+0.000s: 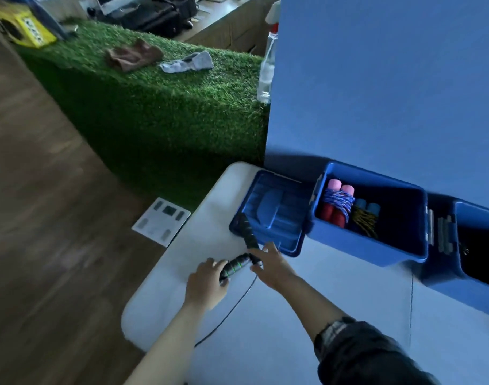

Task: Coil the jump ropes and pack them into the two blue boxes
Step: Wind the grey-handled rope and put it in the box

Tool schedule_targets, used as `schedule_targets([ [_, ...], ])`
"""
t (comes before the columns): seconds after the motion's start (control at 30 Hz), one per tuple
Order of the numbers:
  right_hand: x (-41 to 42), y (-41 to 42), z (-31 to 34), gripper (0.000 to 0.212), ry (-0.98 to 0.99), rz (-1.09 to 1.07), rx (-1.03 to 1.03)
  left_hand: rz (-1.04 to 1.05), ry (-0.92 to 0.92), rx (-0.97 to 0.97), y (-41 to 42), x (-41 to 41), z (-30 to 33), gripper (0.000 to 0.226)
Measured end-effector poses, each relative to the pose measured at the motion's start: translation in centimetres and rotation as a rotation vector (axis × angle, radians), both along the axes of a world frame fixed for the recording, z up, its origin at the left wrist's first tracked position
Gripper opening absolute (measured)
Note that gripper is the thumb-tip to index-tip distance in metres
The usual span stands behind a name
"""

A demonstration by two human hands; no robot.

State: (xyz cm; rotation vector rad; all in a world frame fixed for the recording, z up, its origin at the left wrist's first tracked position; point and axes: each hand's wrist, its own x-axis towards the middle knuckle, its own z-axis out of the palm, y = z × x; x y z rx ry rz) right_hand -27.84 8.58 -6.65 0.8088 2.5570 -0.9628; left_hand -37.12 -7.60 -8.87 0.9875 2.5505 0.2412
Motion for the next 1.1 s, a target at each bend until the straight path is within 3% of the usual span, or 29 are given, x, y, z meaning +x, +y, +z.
schedule_targets([
  [0.27,1.3,-0.6,-0.9,0.031,0.128,-0.146,-0.041,0.065,-0.084,0.068,-0.5,1.0,-1.0,0.043],
  [0.47,7.0,-1.3,-0.5,0.03,0.192,-0.299,-0.059,0.135,-0.157,0.149,0.8,4.8,-0.7,0.048],
  [0.57,11.3,-1.4,-0.2,0.031,0.212,-0.338,-0.039,0.119,-0.179,0.227,1.3,8.0,-0.4,0.047],
  [0.7,17.6,-1.7,0.2,0.03,0.239,-0.397,-0.015,0.053,-0.198,0.26,2.1,13.2,0.3,0.028],
  [0.93,28.9,-3.2,-0.3,0.029,0.29,-0.588,0.001,-0.04,-0.364,0.401,5.4,24.0,1.7,0.011],
  [1.1,36.5,-3.8,-0.5,0.029,0.312,-0.757,0.03,0.037,-0.559,0.38,8.4,31.8,2.1,0.023],
])
